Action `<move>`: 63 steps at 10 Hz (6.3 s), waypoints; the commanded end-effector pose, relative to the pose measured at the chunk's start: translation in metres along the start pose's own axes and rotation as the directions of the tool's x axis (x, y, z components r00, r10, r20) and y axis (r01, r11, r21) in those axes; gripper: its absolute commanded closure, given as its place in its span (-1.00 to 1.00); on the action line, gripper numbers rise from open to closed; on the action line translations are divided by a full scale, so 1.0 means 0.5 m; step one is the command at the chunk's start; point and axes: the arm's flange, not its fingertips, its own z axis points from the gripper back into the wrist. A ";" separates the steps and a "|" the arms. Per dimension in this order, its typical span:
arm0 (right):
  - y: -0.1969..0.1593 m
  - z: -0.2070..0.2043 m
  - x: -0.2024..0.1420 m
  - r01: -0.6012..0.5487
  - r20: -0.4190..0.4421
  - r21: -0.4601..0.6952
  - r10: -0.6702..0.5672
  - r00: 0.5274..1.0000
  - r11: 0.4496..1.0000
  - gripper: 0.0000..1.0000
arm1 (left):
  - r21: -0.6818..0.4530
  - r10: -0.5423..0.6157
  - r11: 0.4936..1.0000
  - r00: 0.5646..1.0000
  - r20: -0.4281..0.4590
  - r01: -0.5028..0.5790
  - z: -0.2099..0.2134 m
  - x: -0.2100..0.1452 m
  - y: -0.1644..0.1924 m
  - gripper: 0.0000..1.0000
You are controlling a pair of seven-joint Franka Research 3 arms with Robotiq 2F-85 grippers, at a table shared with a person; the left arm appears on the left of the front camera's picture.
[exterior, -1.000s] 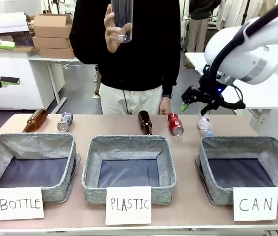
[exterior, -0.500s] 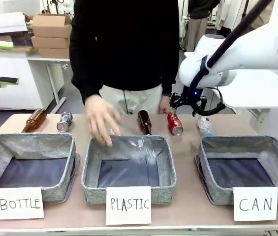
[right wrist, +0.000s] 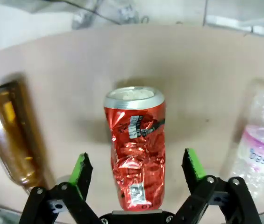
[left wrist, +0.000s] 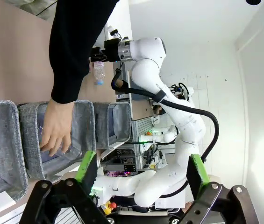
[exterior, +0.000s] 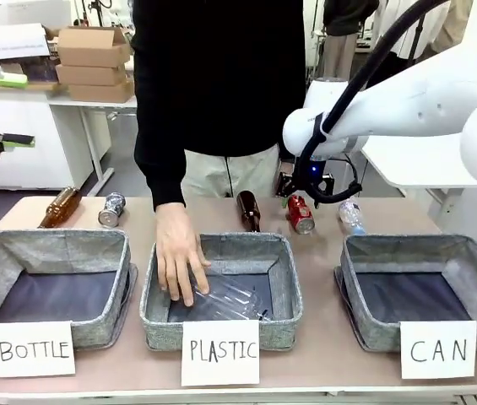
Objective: Sort the can waste into the basket.
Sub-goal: Pick up the can waste from the table and place it in the right Fabric basket.
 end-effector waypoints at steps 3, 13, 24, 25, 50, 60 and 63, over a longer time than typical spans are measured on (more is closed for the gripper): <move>0.003 -0.018 0.027 -0.024 -0.041 -0.093 0.020 0.999 0.995 -1.00 | -0.028 -0.022 0.999 1.000 0.007 0.022 -0.003 0.001 -0.001 -1.00; 0.004 -0.027 0.022 -0.068 -0.088 -0.068 0.061 0.994 0.995 1.00 | -0.028 -0.022 0.999 1.000 0.007 0.022 -0.003 0.001 -0.001 -1.00; -0.350 0.248 -0.518 -0.372 -0.248 0.237 0.426 0.870 0.897 1.00 | -0.028 -0.022 0.999 1.000 0.007 0.022 -0.003 0.001 -0.001 -1.00; -0.363 0.223 -0.549 -0.340 -0.212 0.274 0.402 0.891 0.900 1.00 | -0.028 -0.022 0.999 1.000 0.007 0.022 -0.003 0.001 -0.001 -1.00; -0.461 0.350 -0.582 -0.359 0.309 0.908 0.234 0.922 0.215 -1.00 | -0.028 -0.022 0.999 1.000 0.007 0.022 -0.003 0.001 -0.001 -1.00; -0.461 0.350 -0.582 -0.359 0.309 0.908 0.234 0.922 0.215 -1.00 | -0.028 -0.022 0.999 1.000 0.007 0.022 -0.003 0.001 -0.001 -1.00; -0.461 0.350 -0.582 -0.359 0.309 0.908 0.234 0.922 0.215 -1.00 | -0.028 -0.022 0.999 1.000 0.007 0.022 -0.003 0.001 -0.001 -1.00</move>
